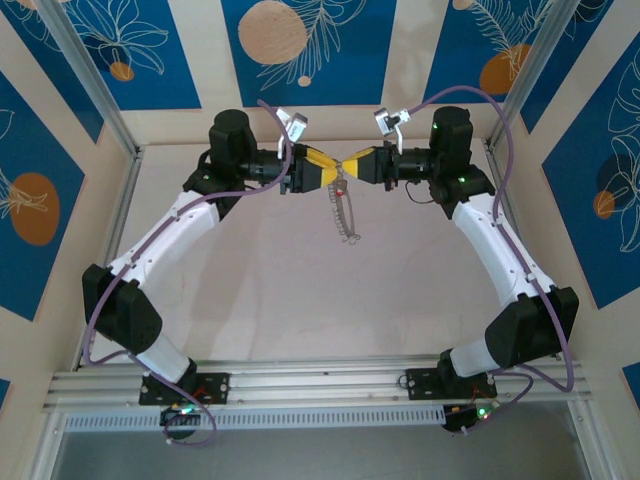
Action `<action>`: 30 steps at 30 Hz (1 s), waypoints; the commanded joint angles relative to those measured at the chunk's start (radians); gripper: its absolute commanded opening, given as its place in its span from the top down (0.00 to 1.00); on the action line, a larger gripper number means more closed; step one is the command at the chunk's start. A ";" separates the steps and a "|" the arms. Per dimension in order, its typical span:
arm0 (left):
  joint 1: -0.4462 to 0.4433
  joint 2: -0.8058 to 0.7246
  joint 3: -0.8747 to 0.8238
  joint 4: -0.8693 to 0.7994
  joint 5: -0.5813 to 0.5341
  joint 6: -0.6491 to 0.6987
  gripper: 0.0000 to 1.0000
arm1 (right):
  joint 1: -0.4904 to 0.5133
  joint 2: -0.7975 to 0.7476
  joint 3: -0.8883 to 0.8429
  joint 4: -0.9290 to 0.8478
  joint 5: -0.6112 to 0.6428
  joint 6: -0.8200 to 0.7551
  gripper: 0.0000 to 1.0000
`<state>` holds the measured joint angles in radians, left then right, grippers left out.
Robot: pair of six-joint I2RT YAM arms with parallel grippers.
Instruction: Put the keys on the keyring
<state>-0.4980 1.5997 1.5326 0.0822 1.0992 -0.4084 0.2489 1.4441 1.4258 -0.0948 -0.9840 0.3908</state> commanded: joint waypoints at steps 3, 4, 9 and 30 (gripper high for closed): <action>-0.013 0.010 0.036 0.036 0.004 0.003 0.58 | 0.010 0.004 0.051 -0.006 -0.006 -0.021 1.00; -0.013 0.012 0.036 0.040 0.004 0.001 0.58 | 0.012 0.004 0.050 -0.005 -0.005 -0.021 1.00; -0.019 0.017 0.035 0.043 0.004 -0.001 0.61 | 0.013 0.004 0.051 -0.003 -0.001 -0.019 1.00; -0.029 0.043 0.029 0.134 -0.016 -0.061 1.00 | 0.020 -0.004 0.051 -0.006 -0.002 -0.028 1.00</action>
<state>-0.5137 1.6321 1.5349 0.1570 1.0847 -0.4660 0.2558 1.4441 1.4403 -0.0975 -0.9760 0.3721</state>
